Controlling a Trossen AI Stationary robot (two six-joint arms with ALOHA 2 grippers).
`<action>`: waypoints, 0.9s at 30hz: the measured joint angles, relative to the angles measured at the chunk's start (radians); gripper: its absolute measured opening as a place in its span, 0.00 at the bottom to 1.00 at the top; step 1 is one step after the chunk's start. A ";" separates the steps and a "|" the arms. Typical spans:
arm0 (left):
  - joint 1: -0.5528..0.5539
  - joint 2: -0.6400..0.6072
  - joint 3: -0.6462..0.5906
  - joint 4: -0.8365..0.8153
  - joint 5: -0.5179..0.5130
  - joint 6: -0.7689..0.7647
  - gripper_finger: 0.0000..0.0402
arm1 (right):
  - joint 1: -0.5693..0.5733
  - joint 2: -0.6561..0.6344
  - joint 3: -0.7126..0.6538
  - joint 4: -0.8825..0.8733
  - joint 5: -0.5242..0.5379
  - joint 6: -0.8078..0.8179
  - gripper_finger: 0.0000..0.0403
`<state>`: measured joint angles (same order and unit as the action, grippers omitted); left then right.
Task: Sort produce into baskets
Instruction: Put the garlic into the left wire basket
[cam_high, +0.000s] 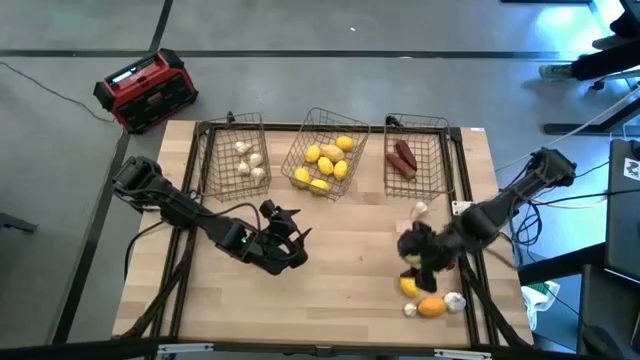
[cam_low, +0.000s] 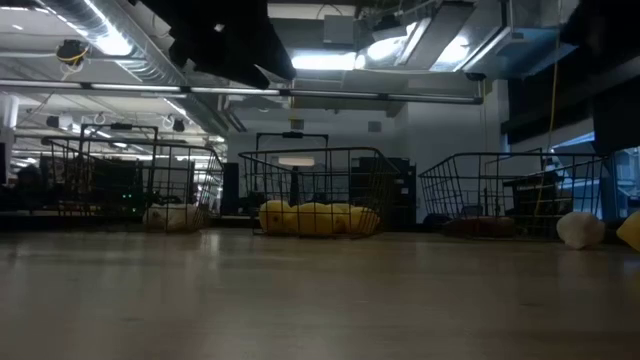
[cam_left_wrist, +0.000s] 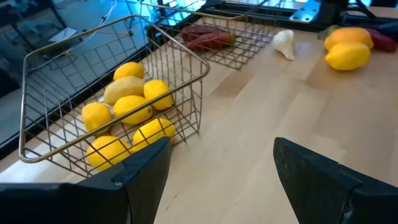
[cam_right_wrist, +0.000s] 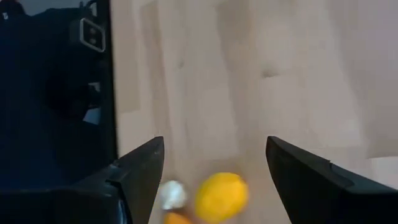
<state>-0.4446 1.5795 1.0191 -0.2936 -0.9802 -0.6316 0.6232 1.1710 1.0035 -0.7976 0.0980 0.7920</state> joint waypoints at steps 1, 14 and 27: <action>-0.004 0.000 0.000 0.000 0.000 0.004 0.70 | 0.023 0.022 0.000 0.019 0.006 0.027 0.69; -0.016 0.000 0.000 -0.001 0.000 0.018 0.70 | 0.235 0.224 0.000 0.074 -0.038 0.490 0.69; -0.019 0.000 0.000 -0.001 0.000 0.008 0.70 | 0.261 0.384 0.000 0.142 -0.143 0.619 0.69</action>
<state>-0.4633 1.5799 1.0191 -0.2948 -0.9802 -0.6238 0.8841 1.5551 1.0035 -0.6558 -0.0453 1.4108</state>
